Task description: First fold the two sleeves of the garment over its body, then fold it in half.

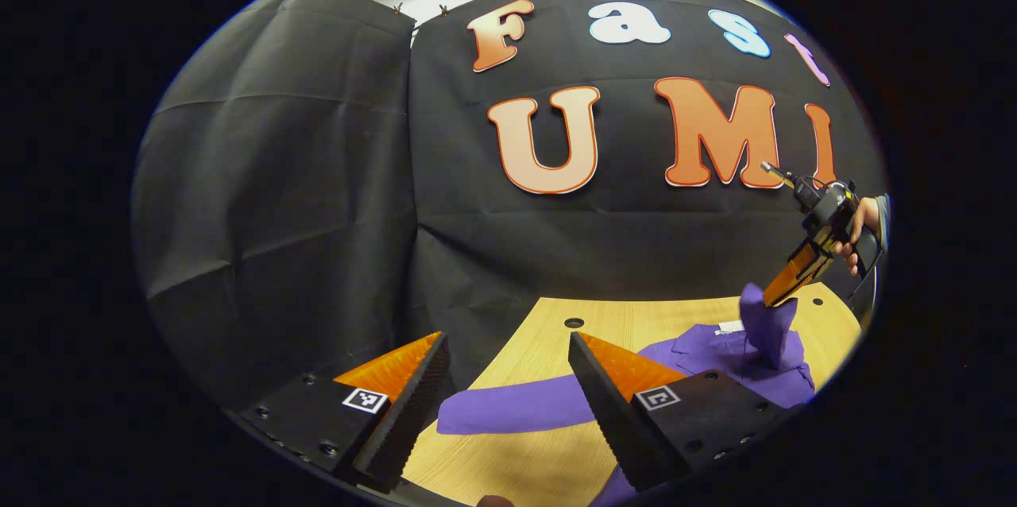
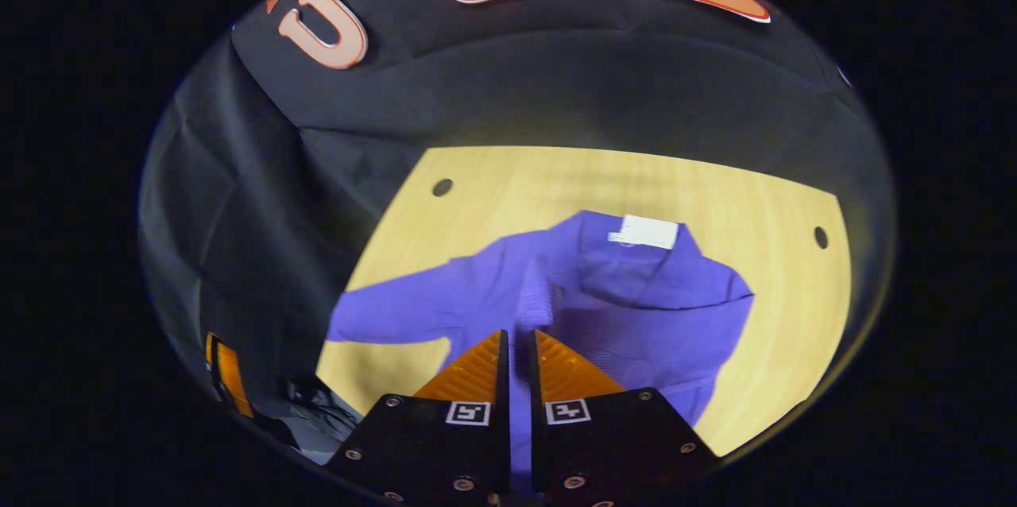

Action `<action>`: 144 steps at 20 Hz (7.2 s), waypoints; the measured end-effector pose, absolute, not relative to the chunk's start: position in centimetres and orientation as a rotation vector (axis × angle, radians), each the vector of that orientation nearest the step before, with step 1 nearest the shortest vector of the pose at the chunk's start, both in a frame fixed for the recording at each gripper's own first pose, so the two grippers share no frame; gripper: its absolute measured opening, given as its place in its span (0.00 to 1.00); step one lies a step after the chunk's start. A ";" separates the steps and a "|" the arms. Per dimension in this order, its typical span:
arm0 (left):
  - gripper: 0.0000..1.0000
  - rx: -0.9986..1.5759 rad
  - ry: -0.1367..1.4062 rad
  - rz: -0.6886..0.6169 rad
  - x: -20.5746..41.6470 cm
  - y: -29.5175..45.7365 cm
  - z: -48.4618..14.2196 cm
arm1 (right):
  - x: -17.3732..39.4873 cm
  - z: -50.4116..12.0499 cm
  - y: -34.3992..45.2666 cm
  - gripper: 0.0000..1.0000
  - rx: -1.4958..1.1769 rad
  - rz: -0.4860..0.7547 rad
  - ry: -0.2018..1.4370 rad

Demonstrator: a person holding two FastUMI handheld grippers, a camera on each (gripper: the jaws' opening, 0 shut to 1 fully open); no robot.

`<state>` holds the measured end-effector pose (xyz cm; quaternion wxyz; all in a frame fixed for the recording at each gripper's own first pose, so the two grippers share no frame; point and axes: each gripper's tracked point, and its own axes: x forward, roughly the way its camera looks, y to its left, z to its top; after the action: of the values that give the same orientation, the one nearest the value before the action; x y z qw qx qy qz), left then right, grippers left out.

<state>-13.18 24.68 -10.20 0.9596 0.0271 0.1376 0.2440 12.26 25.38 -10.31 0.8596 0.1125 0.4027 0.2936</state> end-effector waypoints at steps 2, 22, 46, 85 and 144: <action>0.97 0.044 0.290 0.507 -13.3 25.1 -10.7 | 12.0 -9.0 26.1 0.10 0.275 0.659 0.820; 0.98 -0.140 0.629 0.552 -10.9 34.3 -19.8 | 10.1 -2.9 11.2 0.96 0.306 0.432 0.388; 0.98 -0.560 1.355 0.485 -11.7 40.3 -41.0 | 3.2 -4.6 3.4 0.95 0.166 0.159 0.292; 0.11 -0.398 1.369 0.331 -3.8 29.0 -33.2 | 0.4 -9.9 -0.2 0.95 0.282 0.200 0.353; 0.91 0.004 0.944 -0.491 11.2 -21.8 -19.4 | -2.7 -16.4 -9.6 0.95 0.389 0.158 0.377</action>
<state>11.20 -21.75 -19.42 0.8618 0.0018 0.4500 -0.2340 -2.73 -9.62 -16.39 0.9605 0.1919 0.1858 0.0780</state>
